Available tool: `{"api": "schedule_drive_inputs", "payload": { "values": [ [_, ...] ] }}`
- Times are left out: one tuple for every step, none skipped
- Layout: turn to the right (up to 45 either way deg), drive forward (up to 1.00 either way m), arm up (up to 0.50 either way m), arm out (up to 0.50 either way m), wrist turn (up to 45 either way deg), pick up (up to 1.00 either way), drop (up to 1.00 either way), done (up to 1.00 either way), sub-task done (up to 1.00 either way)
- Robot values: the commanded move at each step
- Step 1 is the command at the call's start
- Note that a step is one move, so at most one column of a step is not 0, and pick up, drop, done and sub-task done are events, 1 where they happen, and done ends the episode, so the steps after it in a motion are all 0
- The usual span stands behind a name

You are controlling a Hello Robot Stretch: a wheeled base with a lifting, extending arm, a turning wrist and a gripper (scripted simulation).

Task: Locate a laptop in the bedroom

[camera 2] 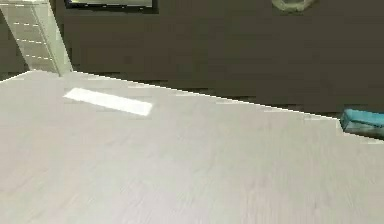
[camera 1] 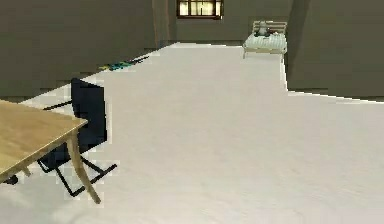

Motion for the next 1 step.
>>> {"api": "schedule_drive_inputs", "payload": {
  "values": [
    [-3.0,0.00,0.00,0.00,0.0,0.00,0.00,0.00,0.00]
  ]
}}
